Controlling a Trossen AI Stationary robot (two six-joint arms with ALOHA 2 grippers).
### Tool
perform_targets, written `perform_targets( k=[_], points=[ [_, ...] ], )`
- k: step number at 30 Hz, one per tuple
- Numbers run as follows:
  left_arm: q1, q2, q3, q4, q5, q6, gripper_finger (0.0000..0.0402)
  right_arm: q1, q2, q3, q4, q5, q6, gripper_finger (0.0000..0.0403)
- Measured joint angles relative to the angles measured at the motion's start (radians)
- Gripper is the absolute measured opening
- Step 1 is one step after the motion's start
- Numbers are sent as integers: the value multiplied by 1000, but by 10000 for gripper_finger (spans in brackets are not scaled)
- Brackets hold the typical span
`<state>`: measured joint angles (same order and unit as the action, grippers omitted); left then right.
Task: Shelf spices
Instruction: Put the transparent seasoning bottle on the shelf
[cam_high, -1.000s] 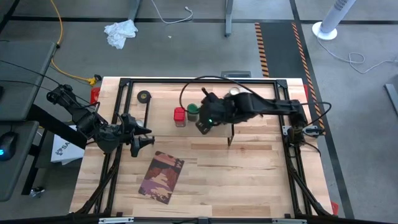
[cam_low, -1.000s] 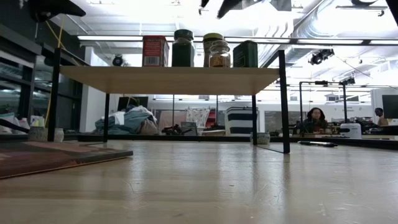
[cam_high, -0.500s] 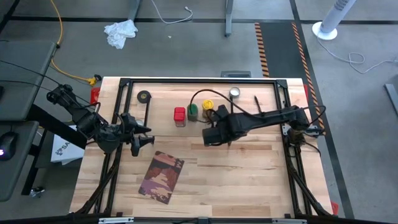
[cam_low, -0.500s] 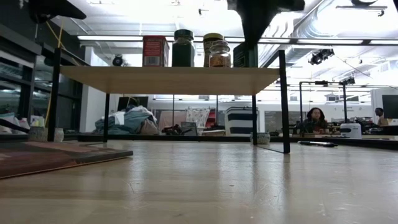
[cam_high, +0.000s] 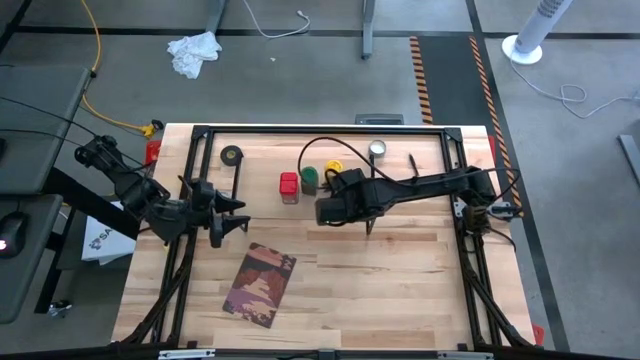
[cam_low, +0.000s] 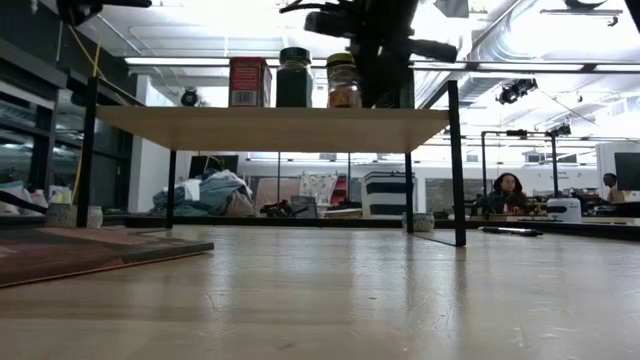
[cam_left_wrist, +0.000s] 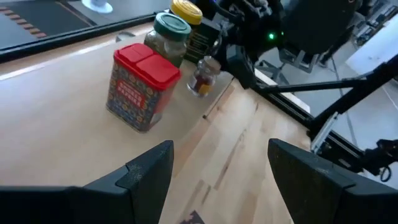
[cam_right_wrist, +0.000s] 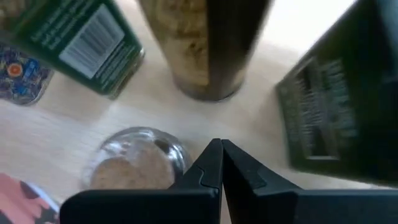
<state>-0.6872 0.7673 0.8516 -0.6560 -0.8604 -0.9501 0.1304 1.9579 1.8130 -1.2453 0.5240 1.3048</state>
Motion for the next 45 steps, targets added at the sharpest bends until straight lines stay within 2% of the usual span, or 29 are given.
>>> perform_targets(
  k=[8, 16, 35, 40, 45],
  points=[
    [0, 1, 0, -35, -2, 21, 257, 14, 0, -61, 152, -34, -30, 0],
    [0, 3, 0, -156, -76, -46, 257, 25, 0, -84, 374, -58, -30, 0],
    [0, 62, 0, -196, -60, -94, 257, 7, 1, -84, 708, -98, -150, 0],
    [0, 107, 0, -117, -58, -87, 257, 0, -6, -84, 744, -136, -230, 0],
    [19, 188, 0, 147, -82, 135, 257, 0, -85, -82, 644, -69, -311, 0]
  ],
)
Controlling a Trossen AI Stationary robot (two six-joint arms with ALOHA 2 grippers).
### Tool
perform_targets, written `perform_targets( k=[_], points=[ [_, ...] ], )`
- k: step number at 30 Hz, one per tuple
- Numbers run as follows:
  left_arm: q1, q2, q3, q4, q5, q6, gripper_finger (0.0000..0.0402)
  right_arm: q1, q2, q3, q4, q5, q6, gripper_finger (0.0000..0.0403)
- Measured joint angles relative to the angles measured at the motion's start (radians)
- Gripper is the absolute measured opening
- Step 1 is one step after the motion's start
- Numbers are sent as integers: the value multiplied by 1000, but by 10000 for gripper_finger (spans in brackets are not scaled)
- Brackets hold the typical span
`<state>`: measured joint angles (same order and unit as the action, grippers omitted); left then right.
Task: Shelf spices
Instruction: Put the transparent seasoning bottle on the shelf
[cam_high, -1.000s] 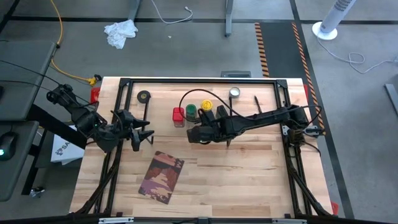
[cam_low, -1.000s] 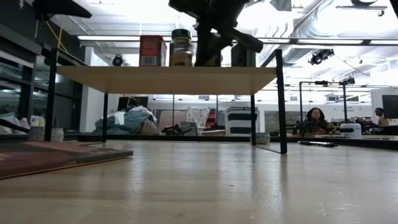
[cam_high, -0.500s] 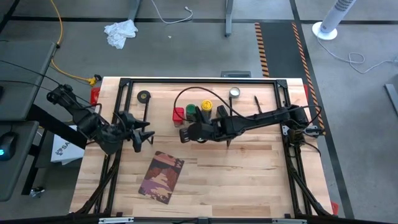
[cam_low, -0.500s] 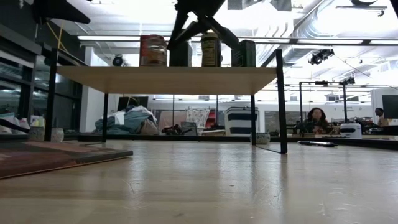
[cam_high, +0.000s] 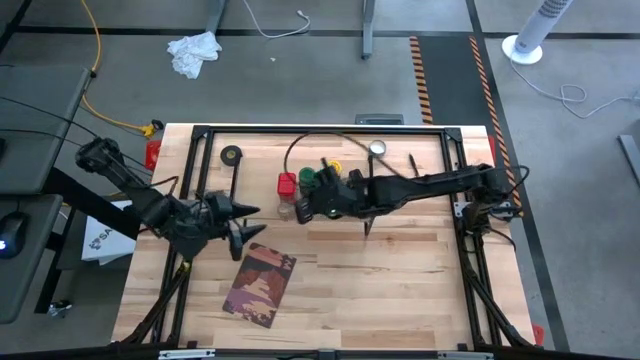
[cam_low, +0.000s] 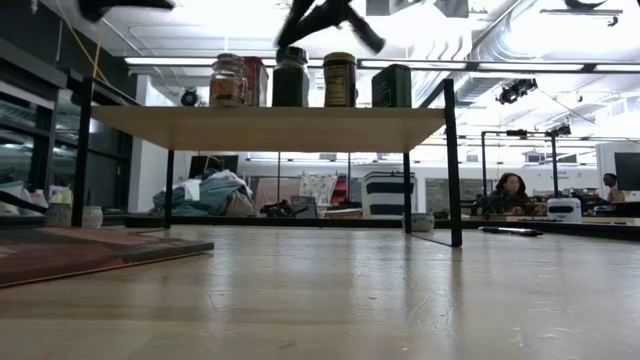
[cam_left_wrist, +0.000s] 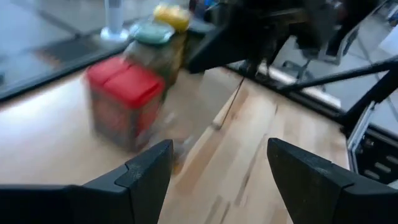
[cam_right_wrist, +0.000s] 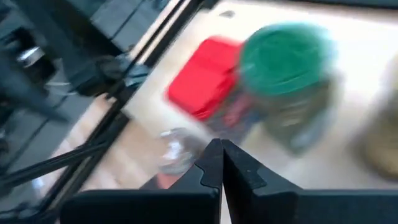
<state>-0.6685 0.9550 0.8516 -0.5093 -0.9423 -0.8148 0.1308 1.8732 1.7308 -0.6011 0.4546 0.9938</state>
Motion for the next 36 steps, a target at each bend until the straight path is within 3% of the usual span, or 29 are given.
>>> perform_targets(
  k=[3, 6, 10, 14, 17, 23, 28, 36],
  points=[
    [68, 59, 0, 179, 31, 160, 257, 0, -48, 0, -99, 74, -1, 0],
    [156, 117, 1, 278, 128, 235, 253, 0, -93, 0, -189, 128, 22, 0],
    [267, 196, 35, 285, 291, 247, 242, 0, -139, 0, -294, 182, 65, 0],
    [306, 277, 93, 278, 401, 314, 212, 1, -156, 0, -346, 197, 79, 0],
    [306, 318, 137, 287, 398, 366, 162, 1, -158, 0, -358, 199, 79, 0],
    [332, 385, 171, 256, 408, 342, 16, 1, -158, -1, -360, 206, 82, 0],
    [335, 422, 173, 112, 410, 165, 2, 1, -157, -1, -360, 201, 80, 0],
    [305, 419, 174, 45, 273, 16, 1, 1, -157, -1, -360, 200, 79, 0]
  ],
)
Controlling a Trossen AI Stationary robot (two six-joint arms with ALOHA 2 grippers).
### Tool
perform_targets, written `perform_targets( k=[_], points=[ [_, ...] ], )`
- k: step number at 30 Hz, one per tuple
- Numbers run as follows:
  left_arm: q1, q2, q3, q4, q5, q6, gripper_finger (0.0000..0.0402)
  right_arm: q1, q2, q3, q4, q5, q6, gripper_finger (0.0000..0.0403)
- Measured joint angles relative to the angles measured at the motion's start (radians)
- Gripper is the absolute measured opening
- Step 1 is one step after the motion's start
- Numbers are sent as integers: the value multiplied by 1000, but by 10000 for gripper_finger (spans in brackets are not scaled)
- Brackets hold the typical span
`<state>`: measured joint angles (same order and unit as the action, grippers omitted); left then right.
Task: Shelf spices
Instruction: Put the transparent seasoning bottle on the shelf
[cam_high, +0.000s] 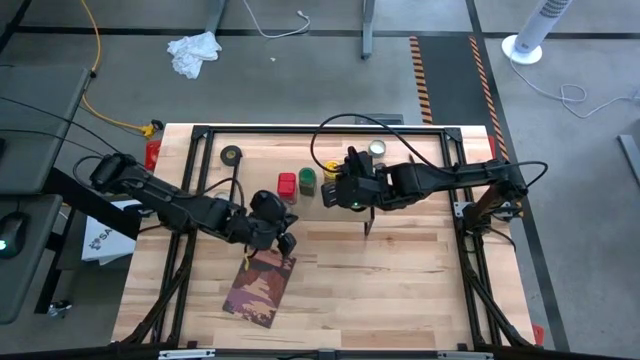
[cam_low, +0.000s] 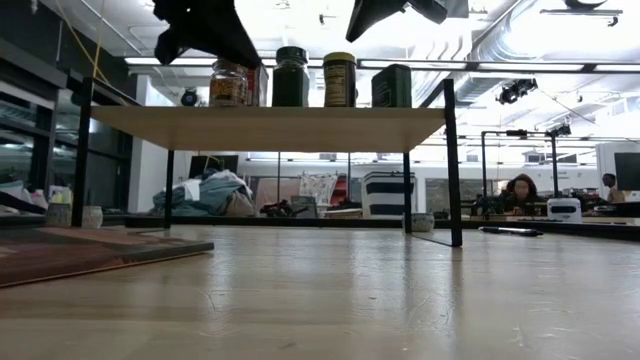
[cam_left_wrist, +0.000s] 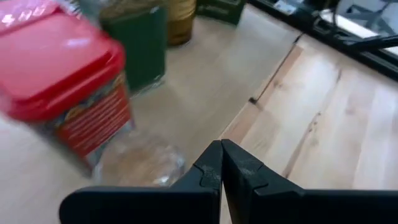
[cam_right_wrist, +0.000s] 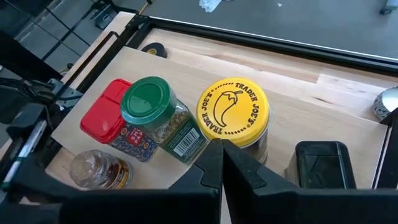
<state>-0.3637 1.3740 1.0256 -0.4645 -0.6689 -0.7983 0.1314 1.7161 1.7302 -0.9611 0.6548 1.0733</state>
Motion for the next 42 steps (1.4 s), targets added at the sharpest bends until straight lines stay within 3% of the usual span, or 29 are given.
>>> perform_targets(
  k=[16, 22, 30, 35, 42],
  points=[
    [-34, -37, 0, -327, -48, -191, 0, 0, 0, 0, 0, -6, -8, 0],
    [-84, -71, 0, -184, -49, -220, 0, 0, 0, 0, 0, -11, -17, 0],
    [-76, -49, -15, -124, -242, -291, 0, -1, 0, 0, 0, -11, -27, 0],
    [-59, -31, -47, -26, -281, -378, 0, -1, 0, 0, 0, -11, -27, 0],
    [-55, -12, -49, -90, -292, -435, 0, 0, 0, 0, 0, -11, -24, 0]
  ],
)
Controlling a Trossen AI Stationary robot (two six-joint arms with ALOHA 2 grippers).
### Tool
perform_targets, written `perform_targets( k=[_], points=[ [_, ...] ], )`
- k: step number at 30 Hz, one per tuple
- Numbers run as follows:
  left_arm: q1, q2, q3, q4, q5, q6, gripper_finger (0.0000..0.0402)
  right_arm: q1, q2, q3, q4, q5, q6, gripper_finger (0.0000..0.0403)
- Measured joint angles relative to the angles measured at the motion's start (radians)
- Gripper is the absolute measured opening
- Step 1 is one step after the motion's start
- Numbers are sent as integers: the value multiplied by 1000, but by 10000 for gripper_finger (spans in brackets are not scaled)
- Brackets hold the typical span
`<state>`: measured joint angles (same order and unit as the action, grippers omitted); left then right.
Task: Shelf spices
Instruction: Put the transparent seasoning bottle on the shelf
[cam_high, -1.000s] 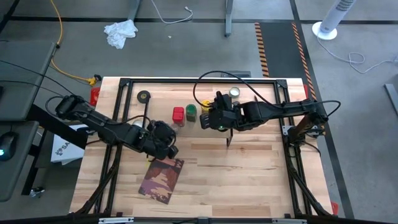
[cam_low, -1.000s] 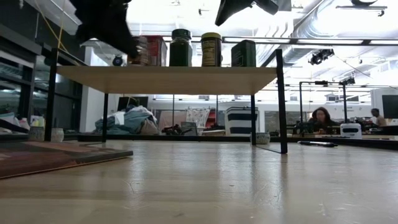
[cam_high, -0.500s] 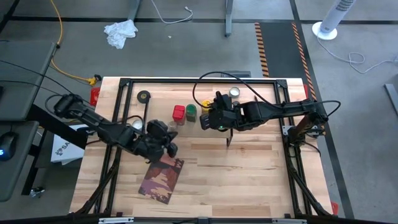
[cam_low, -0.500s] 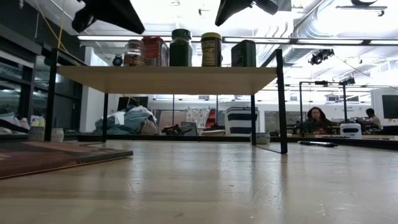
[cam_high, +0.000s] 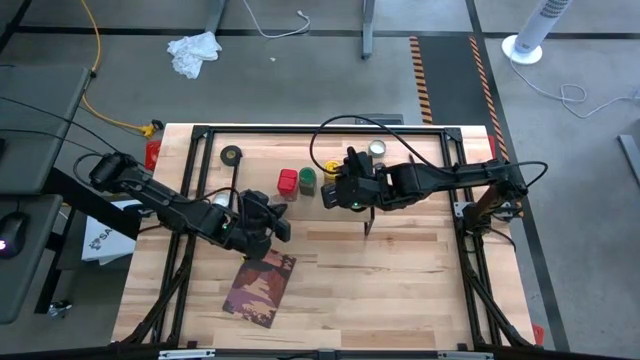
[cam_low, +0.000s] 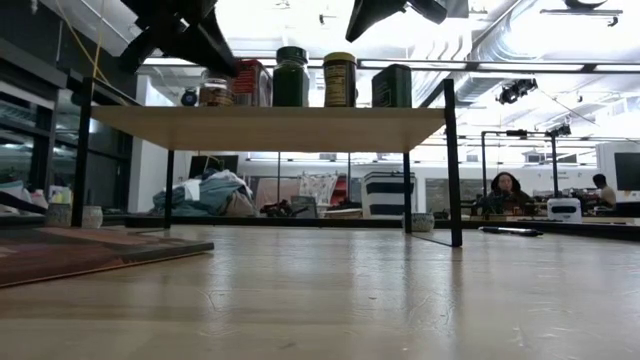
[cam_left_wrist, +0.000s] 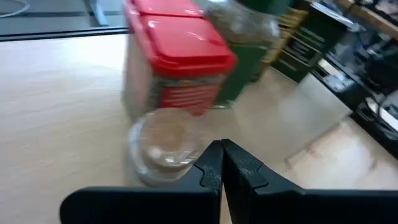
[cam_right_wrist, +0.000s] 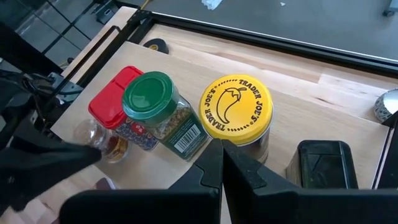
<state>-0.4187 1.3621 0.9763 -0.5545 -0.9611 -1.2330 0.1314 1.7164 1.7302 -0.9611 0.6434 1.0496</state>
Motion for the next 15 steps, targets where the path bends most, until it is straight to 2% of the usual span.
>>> perform_targets(
  k=[9, 12, 15],
  points=[
    [-26, -9, 0, -323, -48, -276, 0, 0, 0, 0, 0, -6, 0, 0],
    [-31, -23, -1, -335, -26, -256, 0, 0, 0, 0, 0, -6, -3, 0],
    [-63, -61, -1, -285, 28, -131, 0, 0, 0, 0, 0, -6, -10, 0]
  ],
)
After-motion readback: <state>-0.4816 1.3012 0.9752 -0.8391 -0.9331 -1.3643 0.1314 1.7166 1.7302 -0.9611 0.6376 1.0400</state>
